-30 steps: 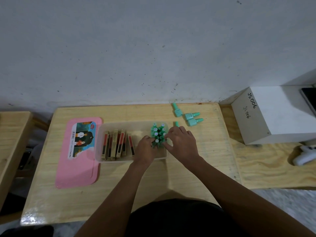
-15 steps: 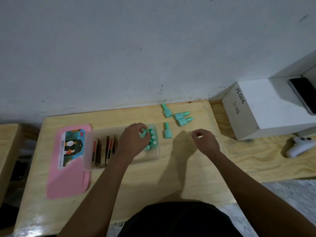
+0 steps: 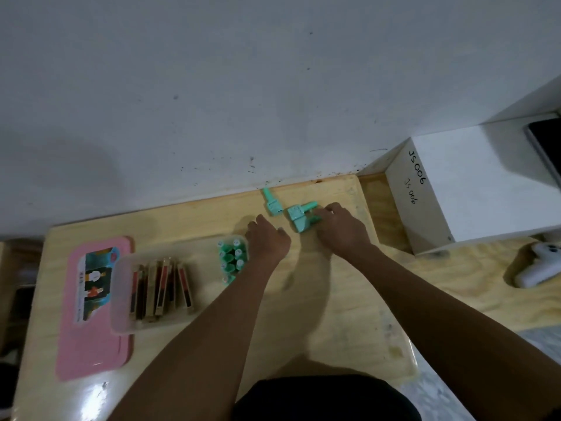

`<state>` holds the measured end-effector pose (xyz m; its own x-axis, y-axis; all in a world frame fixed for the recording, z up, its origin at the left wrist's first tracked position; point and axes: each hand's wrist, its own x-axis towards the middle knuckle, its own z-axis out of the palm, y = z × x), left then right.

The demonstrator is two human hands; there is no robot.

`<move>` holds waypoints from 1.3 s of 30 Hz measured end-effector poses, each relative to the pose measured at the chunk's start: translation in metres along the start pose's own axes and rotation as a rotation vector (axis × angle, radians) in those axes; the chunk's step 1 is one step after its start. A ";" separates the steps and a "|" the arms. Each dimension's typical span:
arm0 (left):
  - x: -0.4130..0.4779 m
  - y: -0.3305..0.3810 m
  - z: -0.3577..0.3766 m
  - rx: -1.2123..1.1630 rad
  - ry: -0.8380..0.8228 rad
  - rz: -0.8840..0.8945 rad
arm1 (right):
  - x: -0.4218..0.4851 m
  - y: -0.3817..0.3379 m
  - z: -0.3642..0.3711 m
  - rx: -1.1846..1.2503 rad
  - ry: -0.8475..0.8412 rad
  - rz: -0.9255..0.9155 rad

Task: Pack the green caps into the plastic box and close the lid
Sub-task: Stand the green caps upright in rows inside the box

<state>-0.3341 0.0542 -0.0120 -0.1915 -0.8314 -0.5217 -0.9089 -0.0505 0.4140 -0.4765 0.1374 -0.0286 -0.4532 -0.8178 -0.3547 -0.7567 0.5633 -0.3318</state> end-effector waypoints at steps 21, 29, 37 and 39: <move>-0.022 -0.005 -0.018 -0.392 0.025 0.269 | -0.050 0.001 -0.030 0.578 0.271 0.024; -0.063 -0.047 -0.077 -0.748 0.008 0.230 | -0.085 -0.049 -0.039 0.608 0.266 -0.069; -0.086 -0.108 -0.124 -0.806 0.142 0.332 | -0.115 -0.100 -0.017 0.513 0.232 -0.198; -0.091 -0.123 -0.124 -0.797 0.167 0.326 | -0.122 -0.111 -0.005 0.459 0.213 -0.215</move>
<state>-0.1592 0.0671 0.0776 -0.2826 -0.9390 -0.1962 -0.2766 -0.1161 0.9540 -0.3398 0.1736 0.0559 -0.4327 -0.8989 -0.0684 -0.5808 0.3360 -0.7415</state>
